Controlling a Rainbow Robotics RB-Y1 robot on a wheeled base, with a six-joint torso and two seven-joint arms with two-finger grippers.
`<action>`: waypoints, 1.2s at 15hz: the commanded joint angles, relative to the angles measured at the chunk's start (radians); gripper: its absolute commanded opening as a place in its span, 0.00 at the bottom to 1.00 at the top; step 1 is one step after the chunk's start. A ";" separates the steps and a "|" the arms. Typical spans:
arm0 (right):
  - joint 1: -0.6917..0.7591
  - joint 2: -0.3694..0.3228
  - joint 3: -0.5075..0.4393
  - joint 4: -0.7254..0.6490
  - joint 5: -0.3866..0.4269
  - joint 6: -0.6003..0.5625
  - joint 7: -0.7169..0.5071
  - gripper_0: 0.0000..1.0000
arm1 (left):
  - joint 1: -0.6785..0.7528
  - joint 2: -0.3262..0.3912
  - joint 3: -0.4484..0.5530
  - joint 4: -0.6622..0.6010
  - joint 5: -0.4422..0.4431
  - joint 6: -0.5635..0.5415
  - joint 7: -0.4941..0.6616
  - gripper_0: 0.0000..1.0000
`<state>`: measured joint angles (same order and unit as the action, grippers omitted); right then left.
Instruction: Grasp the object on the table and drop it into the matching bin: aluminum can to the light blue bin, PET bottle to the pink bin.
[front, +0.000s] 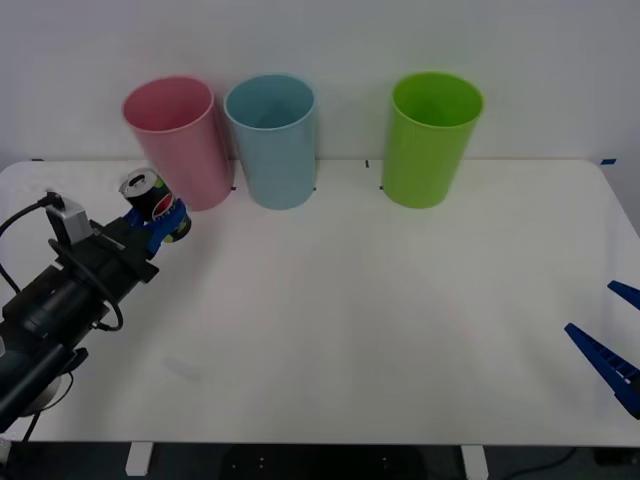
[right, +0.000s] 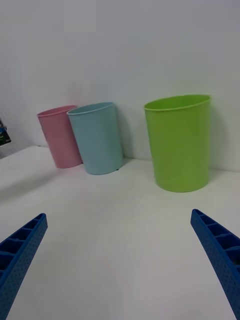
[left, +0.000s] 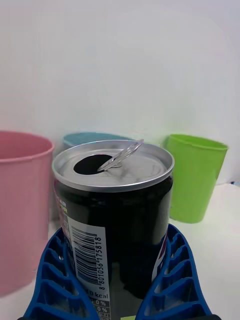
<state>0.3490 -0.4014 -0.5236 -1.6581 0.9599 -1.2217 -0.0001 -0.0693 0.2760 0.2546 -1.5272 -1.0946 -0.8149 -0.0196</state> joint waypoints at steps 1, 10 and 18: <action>0.000 0.000 0.000 0.000 0.000 0.000 0.000 1.00 | -0.061 0.009 0.000 -0.013 -0.019 0.002 0.082 0.00; 0.000 0.000 0.000 0.000 0.000 0.000 0.000 1.00 | -0.297 0.011 -0.021 0.001 -0.225 0.141 0.386 0.00; 0.000 0.000 0.000 0.000 0.000 0.000 0.000 1.00 | -0.580 0.009 -0.078 0.298 -0.329 0.260 0.395 0.00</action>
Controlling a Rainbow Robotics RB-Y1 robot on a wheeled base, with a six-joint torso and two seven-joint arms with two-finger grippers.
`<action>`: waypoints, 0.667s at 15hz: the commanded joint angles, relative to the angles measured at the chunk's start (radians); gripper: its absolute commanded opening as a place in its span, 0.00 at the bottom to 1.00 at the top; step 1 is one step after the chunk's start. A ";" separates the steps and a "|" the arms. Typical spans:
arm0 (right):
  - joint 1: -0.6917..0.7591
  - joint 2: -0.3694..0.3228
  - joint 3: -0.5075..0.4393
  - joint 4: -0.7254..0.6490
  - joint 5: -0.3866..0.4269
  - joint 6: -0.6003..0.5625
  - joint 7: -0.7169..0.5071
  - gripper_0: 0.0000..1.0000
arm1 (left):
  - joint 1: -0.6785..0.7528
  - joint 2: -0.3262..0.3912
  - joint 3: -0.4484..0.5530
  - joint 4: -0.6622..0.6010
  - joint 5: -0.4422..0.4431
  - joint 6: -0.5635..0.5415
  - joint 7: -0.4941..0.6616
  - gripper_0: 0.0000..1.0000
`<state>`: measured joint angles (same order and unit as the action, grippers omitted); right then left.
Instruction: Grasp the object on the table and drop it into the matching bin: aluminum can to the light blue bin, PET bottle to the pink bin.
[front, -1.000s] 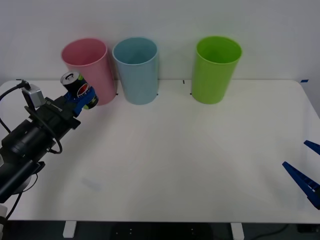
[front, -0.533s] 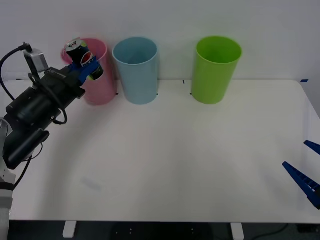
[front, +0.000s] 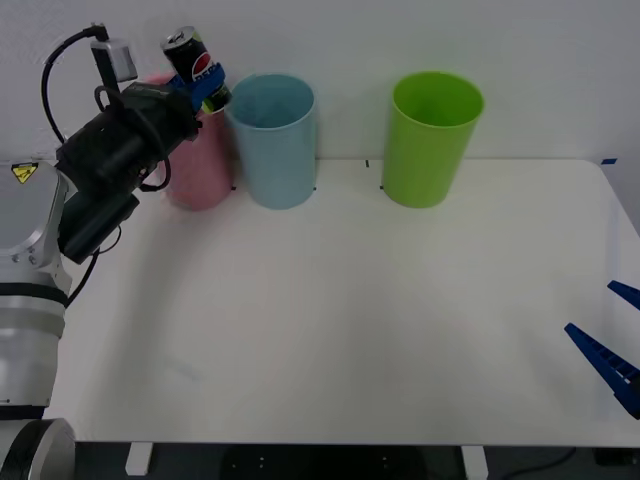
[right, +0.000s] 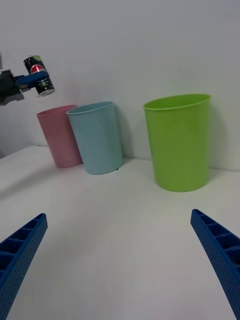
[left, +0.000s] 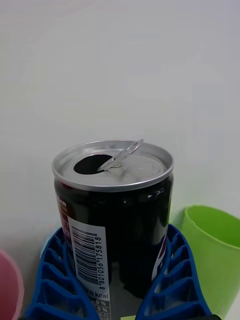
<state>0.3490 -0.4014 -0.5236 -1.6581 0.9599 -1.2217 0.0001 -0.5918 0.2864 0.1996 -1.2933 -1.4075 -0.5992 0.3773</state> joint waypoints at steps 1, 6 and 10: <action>0.000 0.000 0.000 0.000 0.000 0.000 0.000 1.00 | -0.091 -0.001 -0.040 0.106 -0.014 0.073 -0.005 0.00; 0.000 0.000 0.000 0.000 0.000 0.000 0.000 1.00 | -0.230 -0.015 -0.128 0.276 -0.014 0.228 -0.028 0.00; 0.000 0.000 0.000 0.000 0.000 0.000 0.000 1.00 | -0.339 -0.067 -0.169 0.413 -0.034 0.360 -0.066 0.00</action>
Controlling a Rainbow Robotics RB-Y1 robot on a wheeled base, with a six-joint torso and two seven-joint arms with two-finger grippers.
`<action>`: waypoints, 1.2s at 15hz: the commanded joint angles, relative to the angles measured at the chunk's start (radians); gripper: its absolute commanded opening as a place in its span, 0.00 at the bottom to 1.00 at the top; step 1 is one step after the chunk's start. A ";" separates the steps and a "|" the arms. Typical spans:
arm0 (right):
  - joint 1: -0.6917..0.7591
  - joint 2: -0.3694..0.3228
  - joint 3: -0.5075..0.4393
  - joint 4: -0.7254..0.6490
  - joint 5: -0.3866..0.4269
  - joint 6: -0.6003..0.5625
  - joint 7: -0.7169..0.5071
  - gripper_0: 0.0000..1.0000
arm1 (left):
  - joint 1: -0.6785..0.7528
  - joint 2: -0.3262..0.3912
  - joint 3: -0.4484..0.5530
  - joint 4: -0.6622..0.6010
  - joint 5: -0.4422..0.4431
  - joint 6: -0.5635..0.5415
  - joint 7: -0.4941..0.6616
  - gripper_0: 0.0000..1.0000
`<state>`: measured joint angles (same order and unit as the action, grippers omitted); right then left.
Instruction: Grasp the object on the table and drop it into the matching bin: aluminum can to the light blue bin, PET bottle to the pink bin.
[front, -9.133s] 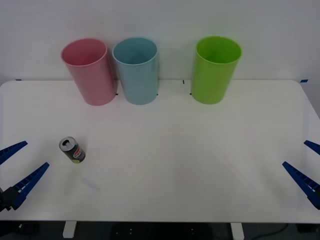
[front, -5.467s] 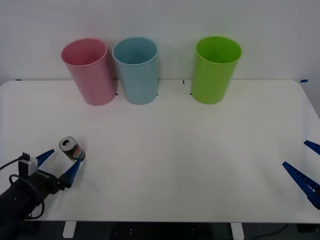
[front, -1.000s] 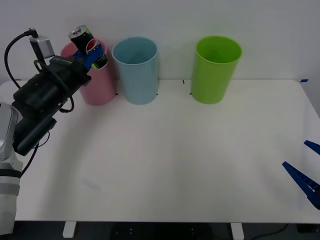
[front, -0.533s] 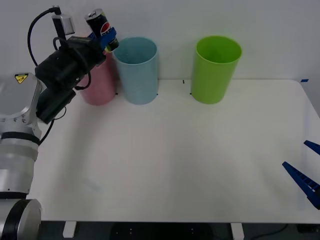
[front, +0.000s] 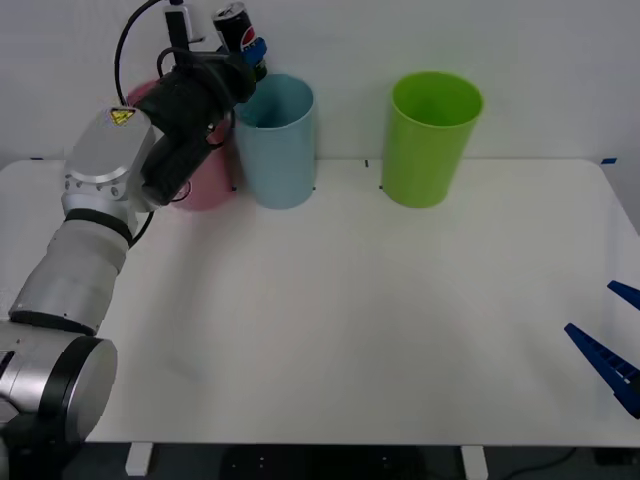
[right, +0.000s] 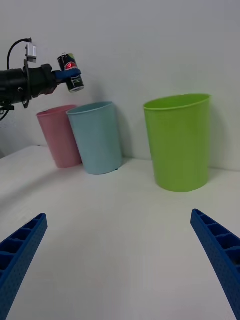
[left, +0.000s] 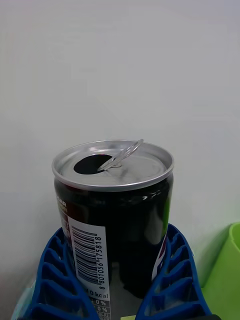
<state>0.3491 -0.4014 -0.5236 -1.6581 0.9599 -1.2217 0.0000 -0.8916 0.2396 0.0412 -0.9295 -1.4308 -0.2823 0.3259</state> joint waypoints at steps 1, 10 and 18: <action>0.000 0.000 0.000 0.000 0.000 0.000 0.000 1.00 | -0.063 -0.031 -0.021 0.083 -0.017 0.077 -0.025 0.00; 0.000 0.000 0.000 0.000 0.000 0.000 0.000 1.00 | -0.107 -0.060 -0.027 0.139 -0.025 0.155 -0.077 0.00; 0.000 0.000 0.000 0.000 0.000 0.000 0.000 1.00 | -0.105 -0.060 -0.027 0.139 -0.010 0.161 -0.077 1.00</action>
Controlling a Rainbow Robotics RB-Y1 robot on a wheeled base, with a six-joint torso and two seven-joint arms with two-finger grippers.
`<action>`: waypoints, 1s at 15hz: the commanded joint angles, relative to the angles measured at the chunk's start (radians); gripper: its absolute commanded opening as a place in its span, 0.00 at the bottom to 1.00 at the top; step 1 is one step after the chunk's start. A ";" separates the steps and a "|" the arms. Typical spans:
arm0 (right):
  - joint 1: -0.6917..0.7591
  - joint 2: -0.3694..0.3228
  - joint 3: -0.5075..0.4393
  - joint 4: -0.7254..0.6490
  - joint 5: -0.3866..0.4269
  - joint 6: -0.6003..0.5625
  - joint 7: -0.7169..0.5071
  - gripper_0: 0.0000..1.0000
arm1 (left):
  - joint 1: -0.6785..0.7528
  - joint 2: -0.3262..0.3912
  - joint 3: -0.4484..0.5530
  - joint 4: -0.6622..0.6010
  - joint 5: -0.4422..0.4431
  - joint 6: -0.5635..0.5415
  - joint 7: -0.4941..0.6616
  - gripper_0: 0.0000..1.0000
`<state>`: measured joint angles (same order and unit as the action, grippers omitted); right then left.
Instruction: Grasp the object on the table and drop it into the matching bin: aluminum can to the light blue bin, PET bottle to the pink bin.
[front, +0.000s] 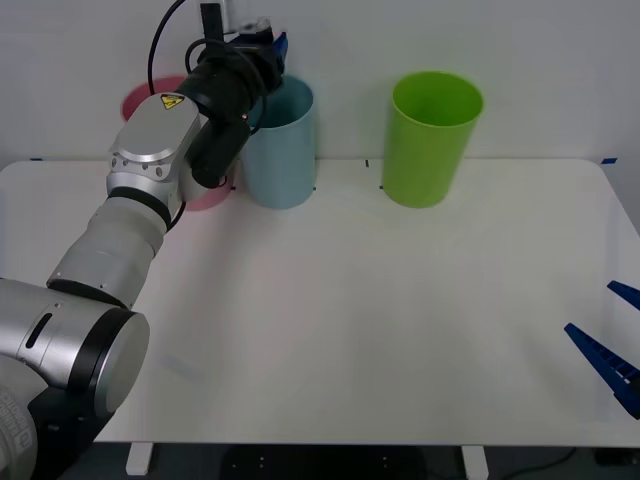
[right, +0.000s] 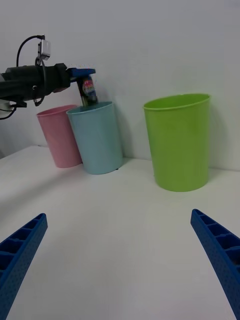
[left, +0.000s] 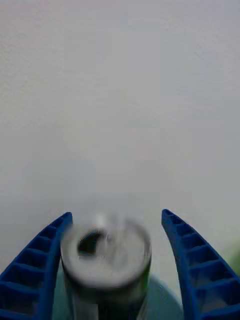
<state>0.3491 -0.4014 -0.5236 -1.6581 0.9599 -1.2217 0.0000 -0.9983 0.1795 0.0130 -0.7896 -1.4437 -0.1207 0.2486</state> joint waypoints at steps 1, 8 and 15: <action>0.000 0.000 0.000 0.000 0.000 0.000 0.000 1.00 | 0.000 0.000 0.001 0.000 0.006 0.000 0.001 1.00; 0.000 0.000 0.000 0.000 0.000 0.000 0.000 1.00 | 0.006 0.002 0.001 0.000 0.035 -0.002 -0.008 1.00; 0.000 0.000 0.000 0.000 0.000 0.000 0.000 1.00 | 0.090 0.026 -0.016 -0.114 0.140 -0.086 -0.025 1.00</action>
<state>0.3491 -0.4014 -0.5236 -1.6581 0.9599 -1.2217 0.0000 -0.9363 0.1969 0.0050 -0.8603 -1.3264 -0.2058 0.2263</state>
